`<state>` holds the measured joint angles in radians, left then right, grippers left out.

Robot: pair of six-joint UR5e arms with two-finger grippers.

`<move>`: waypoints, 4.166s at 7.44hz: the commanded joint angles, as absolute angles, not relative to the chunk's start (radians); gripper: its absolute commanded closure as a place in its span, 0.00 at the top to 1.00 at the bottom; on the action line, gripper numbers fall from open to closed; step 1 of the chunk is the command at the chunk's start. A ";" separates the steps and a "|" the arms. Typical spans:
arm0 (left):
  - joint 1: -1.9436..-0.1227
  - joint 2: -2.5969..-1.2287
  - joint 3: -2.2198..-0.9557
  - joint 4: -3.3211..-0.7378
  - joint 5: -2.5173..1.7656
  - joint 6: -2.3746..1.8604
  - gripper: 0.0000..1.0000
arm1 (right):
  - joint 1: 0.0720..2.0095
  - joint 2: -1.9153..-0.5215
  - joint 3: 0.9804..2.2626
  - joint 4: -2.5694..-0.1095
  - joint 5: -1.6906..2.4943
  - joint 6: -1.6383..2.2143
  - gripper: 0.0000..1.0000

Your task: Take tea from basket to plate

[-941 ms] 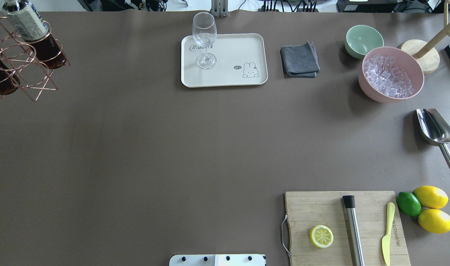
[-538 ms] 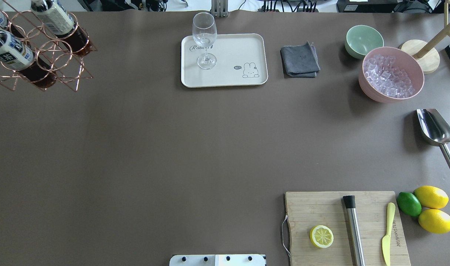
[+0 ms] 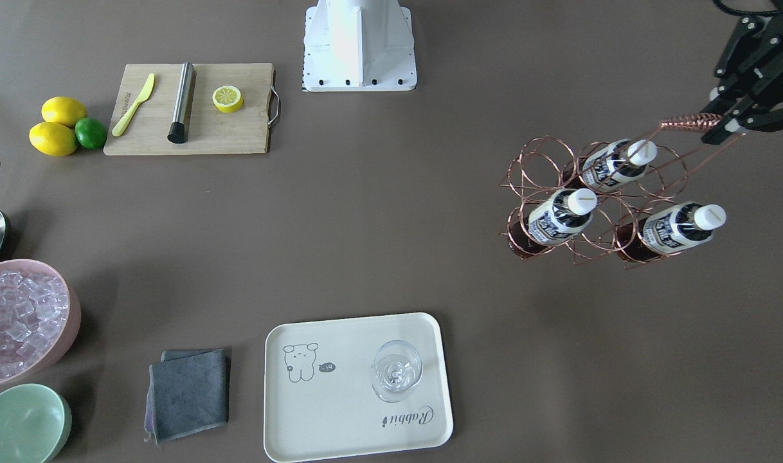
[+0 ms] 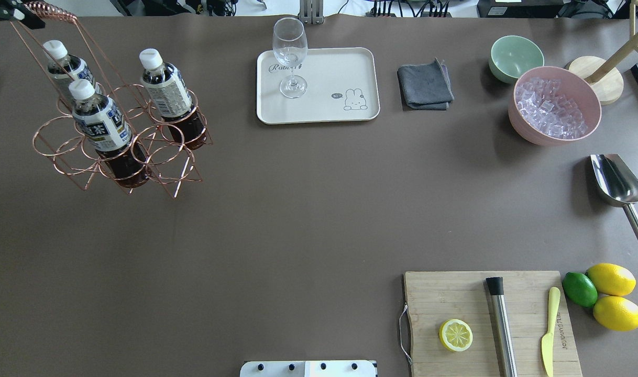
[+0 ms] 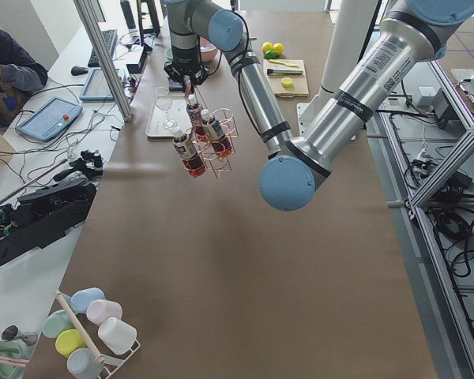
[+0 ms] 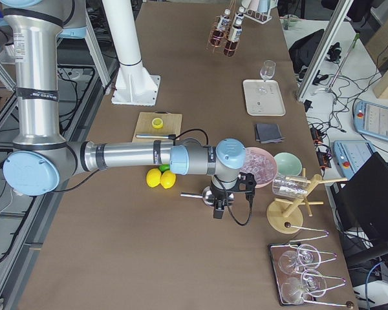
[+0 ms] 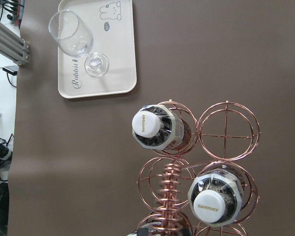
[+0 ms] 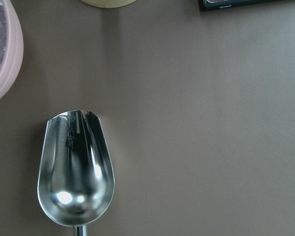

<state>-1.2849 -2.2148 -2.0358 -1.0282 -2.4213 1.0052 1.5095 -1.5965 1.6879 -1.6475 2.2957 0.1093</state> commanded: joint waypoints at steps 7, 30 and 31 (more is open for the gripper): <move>-0.879 -2.310 -2.200 -1.032 -2.263 0.548 0.00 | 1.428 -1.573 1.716 -1.647 2.302 0.109 1.00; -0.646 -2.402 -2.115 -1.100 -2.029 0.313 0.00 | 0.439 -1.204 2.014 -0.920 1.666 0.660 0.99; -0.646 -2.402 -2.115 -1.100 -2.029 0.313 0.00 | 0.433 -1.197 2.005 -0.920 1.660 0.655 0.99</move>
<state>-0.6438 -2.4043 -2.1147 -1.0991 -2.0295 0.3126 0.4486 -1.2054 2.0163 -0.9157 1.6825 0.6929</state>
